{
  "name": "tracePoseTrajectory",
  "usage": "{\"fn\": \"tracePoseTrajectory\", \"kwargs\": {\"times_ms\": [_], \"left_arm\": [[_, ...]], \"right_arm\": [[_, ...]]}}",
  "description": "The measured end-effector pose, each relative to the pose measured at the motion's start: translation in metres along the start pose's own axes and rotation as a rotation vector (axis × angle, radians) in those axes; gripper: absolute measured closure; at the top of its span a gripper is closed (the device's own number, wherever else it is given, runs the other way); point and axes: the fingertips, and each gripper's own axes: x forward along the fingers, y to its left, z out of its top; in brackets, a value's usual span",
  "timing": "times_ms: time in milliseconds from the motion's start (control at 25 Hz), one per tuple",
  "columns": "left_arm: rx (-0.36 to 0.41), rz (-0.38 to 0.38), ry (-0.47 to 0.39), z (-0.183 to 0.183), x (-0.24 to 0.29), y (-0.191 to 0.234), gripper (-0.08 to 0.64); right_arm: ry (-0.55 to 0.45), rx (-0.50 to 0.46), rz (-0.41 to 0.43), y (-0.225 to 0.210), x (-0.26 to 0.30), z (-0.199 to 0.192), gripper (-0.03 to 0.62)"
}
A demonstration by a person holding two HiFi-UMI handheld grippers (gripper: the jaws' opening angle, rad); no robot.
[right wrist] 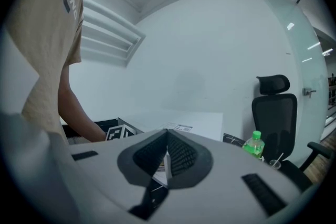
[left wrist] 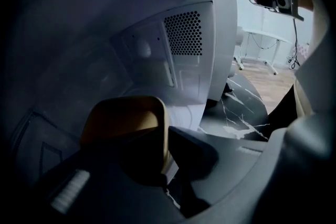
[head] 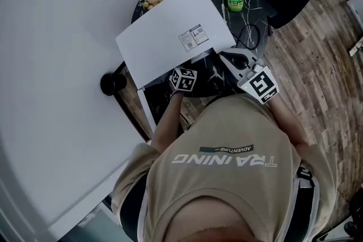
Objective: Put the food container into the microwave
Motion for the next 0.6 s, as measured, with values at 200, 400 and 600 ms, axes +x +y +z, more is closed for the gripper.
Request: {"fn": "tracePoseTrajectory", "kwargs": {"times_ms": [200,400,600], "left_arm": [[0.012,-0.003,-0.011,0.003,-0.001,-0.002,0.531],[0.077,0.056,-0.028,0.005,-0.003,-0.004,0.528],[0.080,0.119,-0.062,0.006,-0.016,-0.004,0.497]], "right_arm": [[0.006,0.001,-0.010,0.000,-0.003,-0.002,0.583],[0.005,-0.001,-0.012,0.000,-0.009,-0.003,0.583],[0.003,0.005,-0.014,-0.003,-0.013,-0.005,0.583]]}}
